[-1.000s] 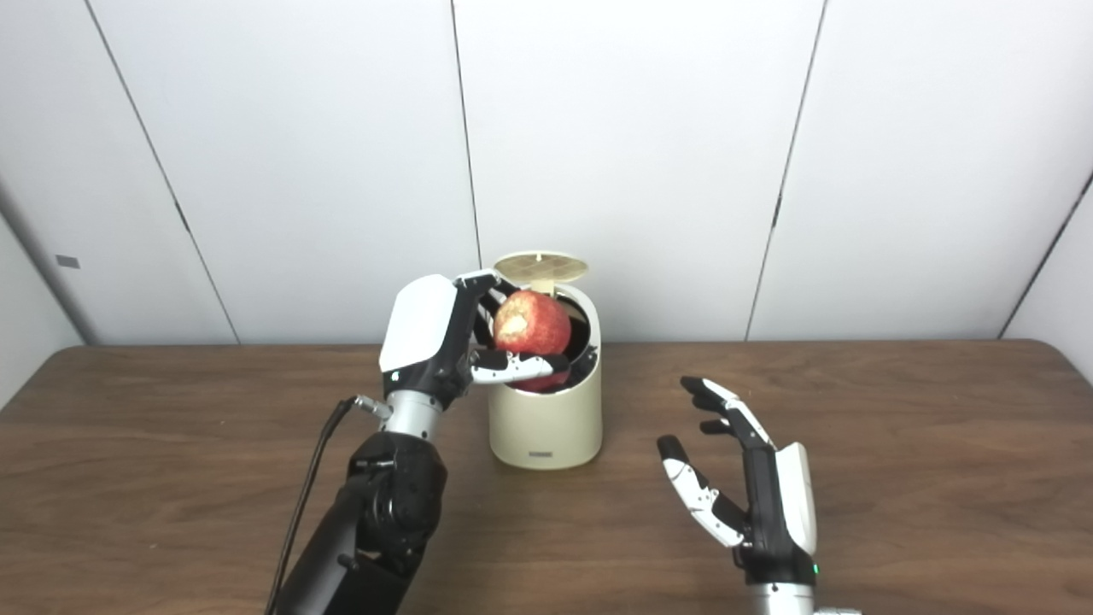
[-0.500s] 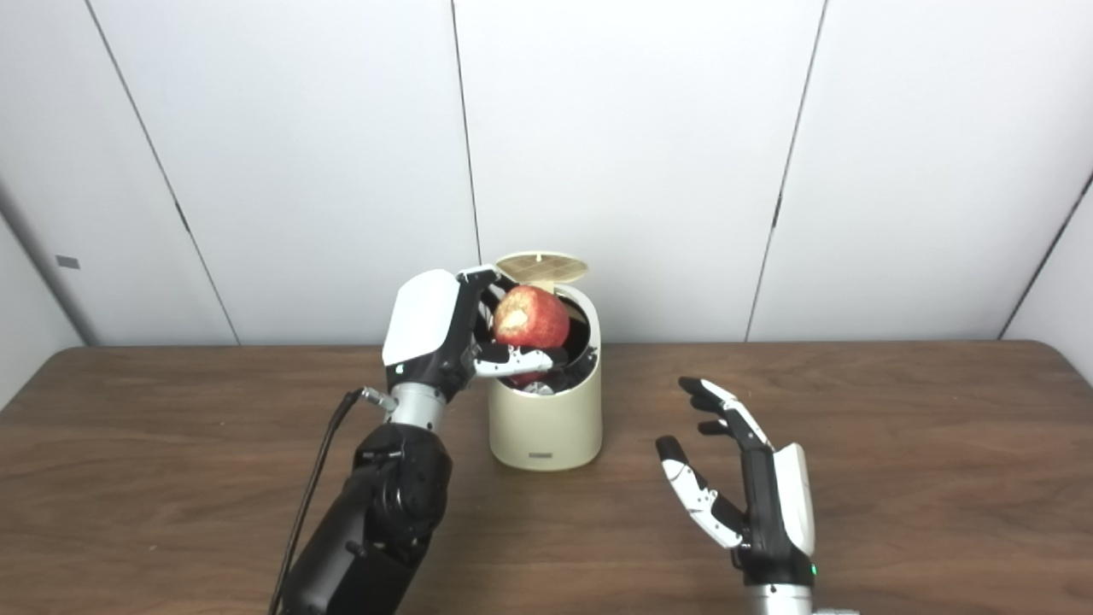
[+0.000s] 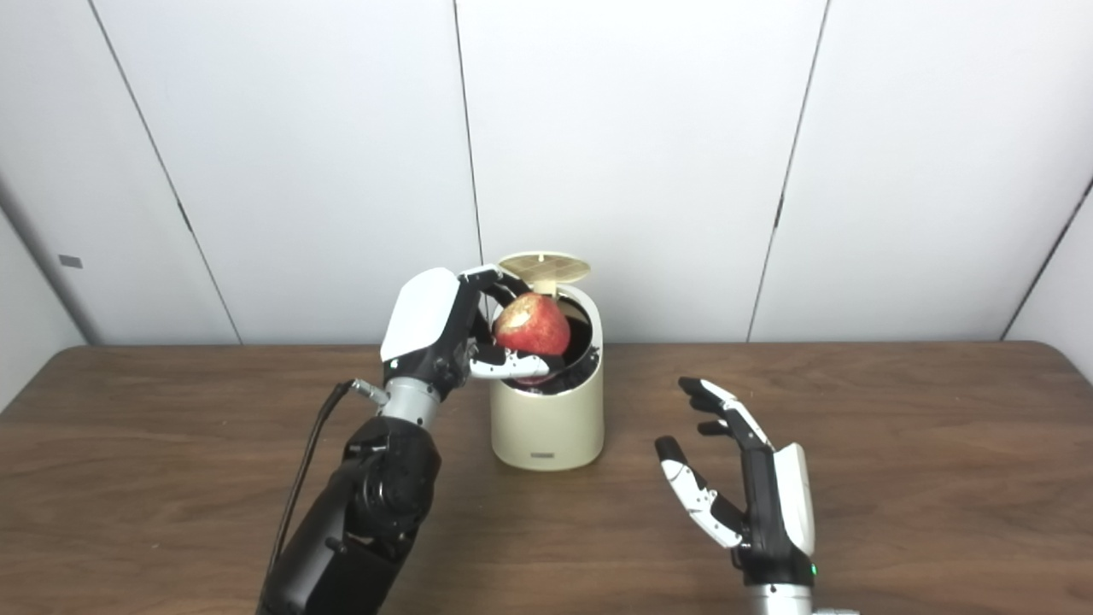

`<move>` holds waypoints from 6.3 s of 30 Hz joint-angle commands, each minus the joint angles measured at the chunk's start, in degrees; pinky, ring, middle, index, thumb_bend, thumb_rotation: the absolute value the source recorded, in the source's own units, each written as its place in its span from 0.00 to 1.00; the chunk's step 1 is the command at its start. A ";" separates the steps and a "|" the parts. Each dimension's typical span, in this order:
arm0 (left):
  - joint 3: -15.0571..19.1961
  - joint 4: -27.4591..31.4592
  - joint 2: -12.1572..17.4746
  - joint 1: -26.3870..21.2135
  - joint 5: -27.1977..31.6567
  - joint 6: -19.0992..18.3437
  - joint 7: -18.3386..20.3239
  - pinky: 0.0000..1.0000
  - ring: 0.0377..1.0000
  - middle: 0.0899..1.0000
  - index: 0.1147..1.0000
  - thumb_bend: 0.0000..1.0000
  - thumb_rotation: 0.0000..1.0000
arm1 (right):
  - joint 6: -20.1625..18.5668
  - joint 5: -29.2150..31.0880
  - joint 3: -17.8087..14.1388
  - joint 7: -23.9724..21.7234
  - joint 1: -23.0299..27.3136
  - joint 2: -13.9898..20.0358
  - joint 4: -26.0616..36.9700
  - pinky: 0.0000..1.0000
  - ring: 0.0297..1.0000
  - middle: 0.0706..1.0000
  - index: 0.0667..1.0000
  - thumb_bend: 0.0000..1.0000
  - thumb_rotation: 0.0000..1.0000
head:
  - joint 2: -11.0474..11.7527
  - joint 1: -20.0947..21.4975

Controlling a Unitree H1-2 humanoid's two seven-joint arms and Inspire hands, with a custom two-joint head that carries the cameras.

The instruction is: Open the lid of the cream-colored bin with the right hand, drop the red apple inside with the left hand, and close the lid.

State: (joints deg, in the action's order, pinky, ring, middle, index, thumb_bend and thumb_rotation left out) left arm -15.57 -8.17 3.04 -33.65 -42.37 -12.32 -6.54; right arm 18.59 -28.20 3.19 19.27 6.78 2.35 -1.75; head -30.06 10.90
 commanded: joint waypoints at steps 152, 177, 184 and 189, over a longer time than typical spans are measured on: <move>13.17 3.69 4.03 20.75 20.21 32.97 0.00 0.54 0.63 0.64 0.63 0.29 0.62 | -34.81 -27.56 15.60 -57.51 29.69 17.73 17.53 0.86 0.87 0.82 0.80 0.84 0.97 | -1.43 -0.45; 12.74 2.86 3.08 19.97 18.12 33.31 -1.76 0.54 0.63 0.64 0.62 0.30 0.63 | -24.02 -40.49 19.26 -39.15 23.16 17.39 13.40 0.86 0.94 0.93 0.80 0.77 0.71 | -0.36 -1.11; 12.51 2.65 2.84 19.65 17.25 33.30 -2.16 0.53 0.63 0.64 0.62 0.30 0.65 | -22.51 -42.57 19.31 -35.84 21.97 17.23 13.48 0.91 0.97 0.95 0.79 0.78 0.68 | -0.12 -1.33; 12.42 2.49 2.59 19.54 16.96 33.16 -2.51 0.53 0.63 0.64 0.62 0.32 0.68 | -20.94 -45.14 19.80 -33.70 21.24 17.62 13.52 0.93 0.98 0.96 0.78 0.78 0.69 | -0.10 -1.38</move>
State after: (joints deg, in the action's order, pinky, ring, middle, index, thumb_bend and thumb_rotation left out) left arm -3.15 -7.07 5.74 -11.97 -24.96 19.99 -7.81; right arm -3.53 -72.34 22.82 -15.28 27.42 19.10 11.79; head -30.15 9.49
